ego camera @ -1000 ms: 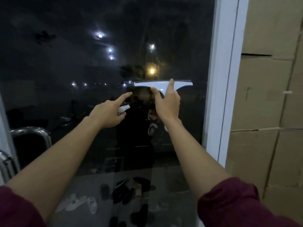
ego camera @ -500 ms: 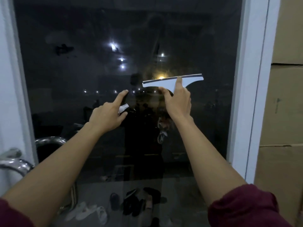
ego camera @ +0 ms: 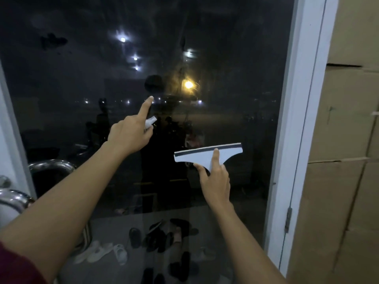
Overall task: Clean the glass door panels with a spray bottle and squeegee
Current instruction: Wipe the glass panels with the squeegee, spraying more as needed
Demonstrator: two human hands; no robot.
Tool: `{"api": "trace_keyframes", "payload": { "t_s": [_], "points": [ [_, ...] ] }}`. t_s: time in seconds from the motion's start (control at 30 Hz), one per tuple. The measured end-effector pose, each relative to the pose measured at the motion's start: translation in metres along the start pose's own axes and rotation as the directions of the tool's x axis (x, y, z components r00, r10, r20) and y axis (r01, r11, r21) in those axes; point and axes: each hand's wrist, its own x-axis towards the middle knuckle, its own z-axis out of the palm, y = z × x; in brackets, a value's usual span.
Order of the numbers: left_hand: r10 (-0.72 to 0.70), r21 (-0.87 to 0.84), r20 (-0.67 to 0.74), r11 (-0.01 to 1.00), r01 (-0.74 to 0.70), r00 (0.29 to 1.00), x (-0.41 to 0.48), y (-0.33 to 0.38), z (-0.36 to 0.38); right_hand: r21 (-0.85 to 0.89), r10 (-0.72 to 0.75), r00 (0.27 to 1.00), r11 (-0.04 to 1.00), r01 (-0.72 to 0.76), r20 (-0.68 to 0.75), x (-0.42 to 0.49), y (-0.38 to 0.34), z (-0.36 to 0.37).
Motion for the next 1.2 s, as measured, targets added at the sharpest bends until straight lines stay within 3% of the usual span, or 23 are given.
{"api": "trace_keyframes", "payload": {
  "t_s": [0.37, 0.5, 0.7, 0.87, 1.2],
  "points": [
    [-0.033, 0.008, 0.049, 0.999, 0.033, 0.998, 0.004, 0.000, 0.000, 0.062, 0.238, 0.961, 0.967, -0.248, 0.143, -0.058, 0.028, 0.006],
    [-0.016, -0.005, 0.061, 1.000, 0.017, 0.998, 0.001, -0.005, -0.003, 0.154, 0.121, 0.989, 0.979, -0.133, 0.086, -0.033, -0.009, -0.003],
    [-0.040, -0.115, -0.080, 0.993, 0.031, 0.996, -0.050, -0.039, 0.007, 0.232, -0.016, 0.996, 0.973, -0.005, 0.091, -0.004, -0.069, 0.003],
    [-0.214, -0.149, -0.097, 0.969, 0.198, 0.972, -0.094, -0.081, 0.016, 0.212, -0.020, 0.993, 0.977, -0.006, 0.120, -0.014, -0.109, 0.035],
    [-0.388, -0.159, -0.074, 0.914, 0.373, 0.919, -0.141, -0.114, 0.048, 0.187, 0.008, 0.994, 0.982, -0.027, 0.105, -0.059, -0.126, 0.081]
  ]
}}
